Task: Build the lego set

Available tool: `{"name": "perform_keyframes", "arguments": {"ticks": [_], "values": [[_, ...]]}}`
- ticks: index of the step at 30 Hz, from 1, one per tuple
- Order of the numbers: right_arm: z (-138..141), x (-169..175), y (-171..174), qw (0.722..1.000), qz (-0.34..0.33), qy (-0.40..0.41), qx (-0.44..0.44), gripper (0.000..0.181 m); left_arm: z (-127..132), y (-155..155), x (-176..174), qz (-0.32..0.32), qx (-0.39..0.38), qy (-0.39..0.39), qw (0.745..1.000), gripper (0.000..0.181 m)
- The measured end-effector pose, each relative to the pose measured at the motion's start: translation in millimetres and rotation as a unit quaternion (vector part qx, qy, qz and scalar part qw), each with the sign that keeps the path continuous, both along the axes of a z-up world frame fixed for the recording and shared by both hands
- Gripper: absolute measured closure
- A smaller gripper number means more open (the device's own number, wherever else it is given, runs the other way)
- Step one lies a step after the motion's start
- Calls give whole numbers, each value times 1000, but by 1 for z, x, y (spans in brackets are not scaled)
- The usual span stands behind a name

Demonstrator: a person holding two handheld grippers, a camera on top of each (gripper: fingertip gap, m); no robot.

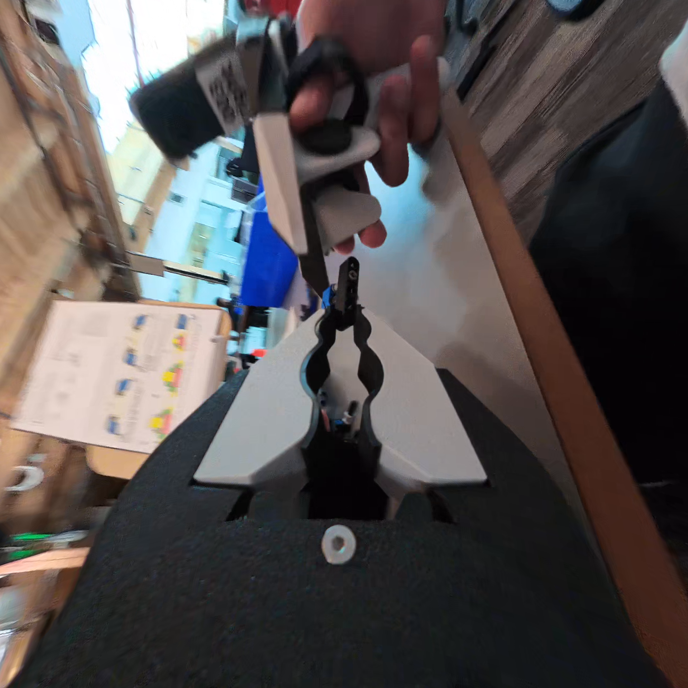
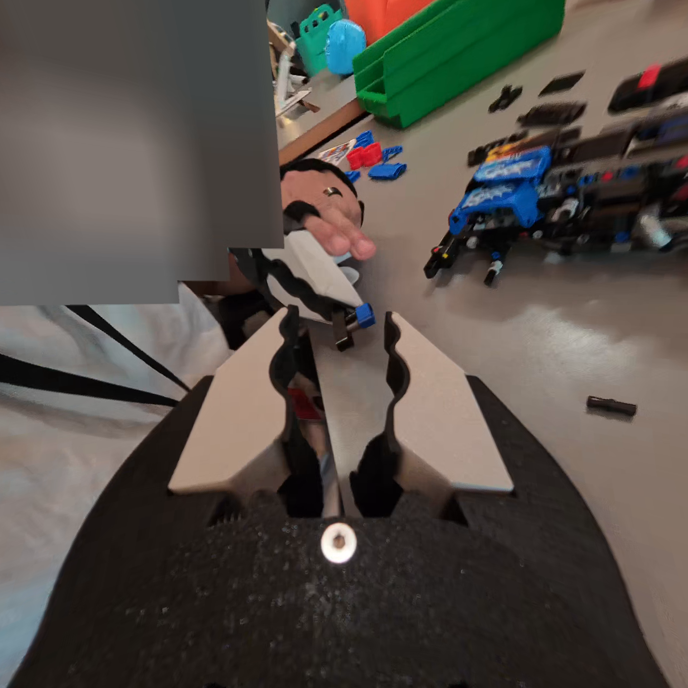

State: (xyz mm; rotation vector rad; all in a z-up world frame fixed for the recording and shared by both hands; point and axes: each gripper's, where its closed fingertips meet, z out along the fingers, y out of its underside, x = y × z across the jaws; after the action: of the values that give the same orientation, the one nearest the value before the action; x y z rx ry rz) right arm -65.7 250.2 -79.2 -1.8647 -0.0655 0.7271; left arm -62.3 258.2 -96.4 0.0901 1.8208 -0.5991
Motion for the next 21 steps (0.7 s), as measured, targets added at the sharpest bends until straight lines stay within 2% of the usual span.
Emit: {"name": "perform_keyframes", "arguments": {"ticks": [3, 5, 8, 11, 13, 16, 18, 19, 21], "values": [[-5, 8, 6, 996, 38, 70, -51, 145, 7, -5, -3, -2, 39, -64, 997, 174], [-8, 0, 2, 986, 97, 103, -83, 148, 8, -4, -3, 6, 66, -92, 994, 174], [-6, -11, 0, 979, 148, 107, -86, 159, 4, -7, -3, 3, 95, -110, 989, 174], [-5, -11, 2, 982, 147, 95, -76, 175, 7, -7, -3, 4, 96, -123, 988, 174], [-3, -11, 1, 984, 142, 91, -65, 175, 8, -6, -2, 11, 81, -117, 990, 173], [-2, -2, 5, 990, 100, 85, -50, 175, 6, 5, 9, 48, -11, -33, 998, 170], [3, 6, 9, 993, 68, 88, -27, 175, 10, 15, 18, 74, -120, 46, 989, 159], [7, 11, 12, 994, 50, 93, -14, 175, 13, 20, 23, 84, -189, 98, 973, 153], [20, 20, 18, 993, 11, 114, 31, 175, 18, 25, 29, 86, -324, 201, 920, 145]]}}
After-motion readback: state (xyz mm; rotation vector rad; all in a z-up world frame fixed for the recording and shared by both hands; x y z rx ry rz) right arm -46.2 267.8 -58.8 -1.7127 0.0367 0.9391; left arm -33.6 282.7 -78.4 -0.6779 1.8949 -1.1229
